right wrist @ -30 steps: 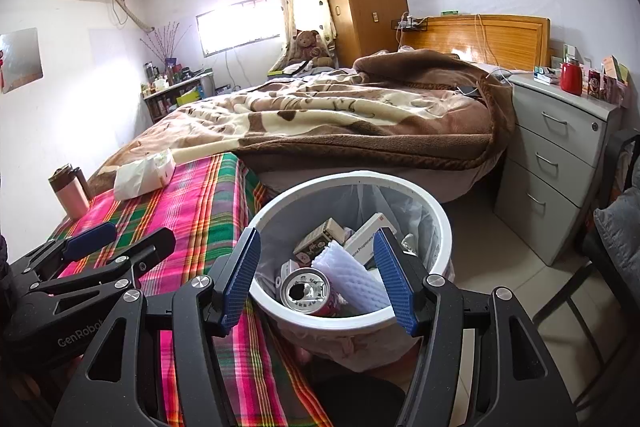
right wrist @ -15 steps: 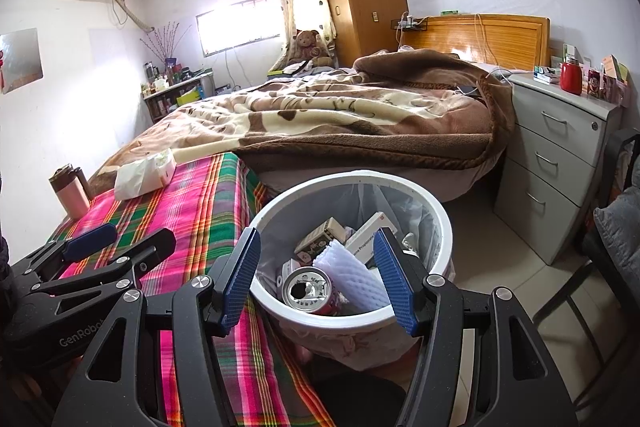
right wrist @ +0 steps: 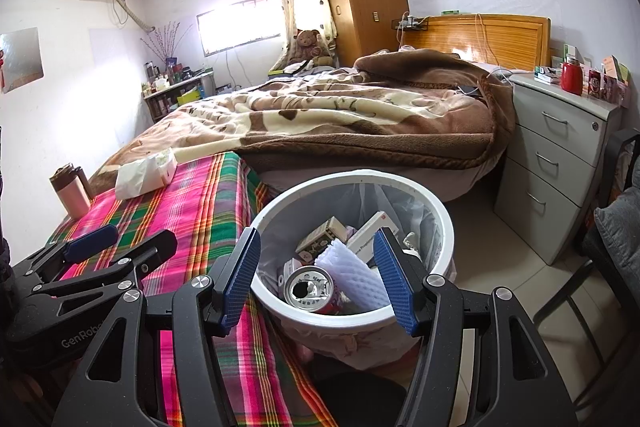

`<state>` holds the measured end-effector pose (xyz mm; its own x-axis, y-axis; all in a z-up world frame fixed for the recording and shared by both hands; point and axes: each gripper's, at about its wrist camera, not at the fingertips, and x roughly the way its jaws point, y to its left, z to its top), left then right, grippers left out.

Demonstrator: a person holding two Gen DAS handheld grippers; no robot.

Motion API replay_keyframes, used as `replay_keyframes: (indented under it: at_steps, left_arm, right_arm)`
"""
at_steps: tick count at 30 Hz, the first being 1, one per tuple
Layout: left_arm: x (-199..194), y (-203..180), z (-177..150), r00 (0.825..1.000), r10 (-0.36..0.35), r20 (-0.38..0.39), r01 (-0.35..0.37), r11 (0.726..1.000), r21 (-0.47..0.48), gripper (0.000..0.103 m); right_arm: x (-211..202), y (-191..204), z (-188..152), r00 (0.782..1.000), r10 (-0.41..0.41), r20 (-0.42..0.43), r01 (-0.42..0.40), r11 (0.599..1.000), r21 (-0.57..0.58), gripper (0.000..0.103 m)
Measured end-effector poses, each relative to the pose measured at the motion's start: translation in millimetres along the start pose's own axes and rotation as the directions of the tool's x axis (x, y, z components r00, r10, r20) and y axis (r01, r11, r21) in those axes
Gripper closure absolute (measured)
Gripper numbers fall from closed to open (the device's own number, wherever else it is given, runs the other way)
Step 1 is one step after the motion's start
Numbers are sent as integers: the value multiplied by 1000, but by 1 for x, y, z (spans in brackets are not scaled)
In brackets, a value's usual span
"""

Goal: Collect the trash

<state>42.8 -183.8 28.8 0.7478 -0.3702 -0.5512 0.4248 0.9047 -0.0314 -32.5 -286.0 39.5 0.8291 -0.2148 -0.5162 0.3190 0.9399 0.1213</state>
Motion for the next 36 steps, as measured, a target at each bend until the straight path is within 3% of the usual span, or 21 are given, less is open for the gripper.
replay_keyframes:
  at_steps: [36]
  left_arm:
    - [1, 1, -1, 1000, 0, -2, 0, 1000, -5, 21]
  right_arm:
    - [-1, 4, -1, 1000, 0, 1, 0, 1000, -3, 43]
